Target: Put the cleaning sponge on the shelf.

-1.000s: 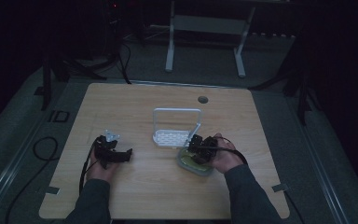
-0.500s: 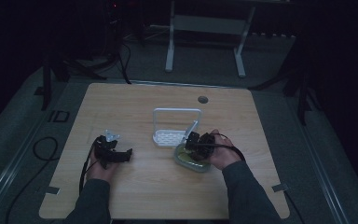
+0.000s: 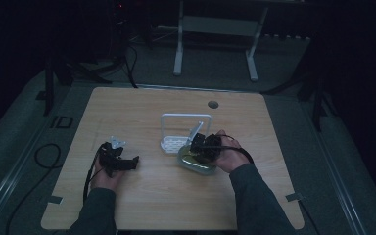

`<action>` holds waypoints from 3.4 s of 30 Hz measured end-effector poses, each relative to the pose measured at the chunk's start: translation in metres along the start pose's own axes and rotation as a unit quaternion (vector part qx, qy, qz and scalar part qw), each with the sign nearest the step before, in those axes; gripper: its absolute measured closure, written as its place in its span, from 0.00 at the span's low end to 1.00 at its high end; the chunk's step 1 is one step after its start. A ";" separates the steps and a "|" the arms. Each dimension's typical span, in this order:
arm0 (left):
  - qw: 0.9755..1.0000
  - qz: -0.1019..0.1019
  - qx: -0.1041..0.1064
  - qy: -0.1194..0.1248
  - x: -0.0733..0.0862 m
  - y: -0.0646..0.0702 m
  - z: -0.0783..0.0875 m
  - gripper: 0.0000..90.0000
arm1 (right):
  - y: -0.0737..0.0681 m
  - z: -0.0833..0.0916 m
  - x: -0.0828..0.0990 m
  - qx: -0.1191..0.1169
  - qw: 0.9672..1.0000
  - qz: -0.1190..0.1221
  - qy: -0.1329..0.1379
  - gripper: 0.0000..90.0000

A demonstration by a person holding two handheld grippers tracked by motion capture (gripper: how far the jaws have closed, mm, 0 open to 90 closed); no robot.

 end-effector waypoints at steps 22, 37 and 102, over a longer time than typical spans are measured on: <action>1.000 0.001 0.000 0.000 0.000 0.000 0.000 0.07 | 0.010 0.003 -0.019 0.007 0.999 0.034 0.006 0.79; 1.000 0.000 0.000 0.000 0.000 0.000 0.000 0.07 | 0.018 0.001 -0.032 0.010 0.998 0.056 0.005 0.79; 1.000 0.001 -0.001 0.001 0.000 0.000 0.000 0.07 | 0.032 -0.040 -0.059 0.053 0.989 0.126 -0.052 0.79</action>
Point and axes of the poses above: each handheld gripper's, and its own axes: z roughly backward along the jaws, x roughly out of its underside, y roughly to its right, the point moved 2 cm from there along -z, roughly forward along the jaws, and after that the axes turned 11 degrees about -x, right-handed, at the moved point
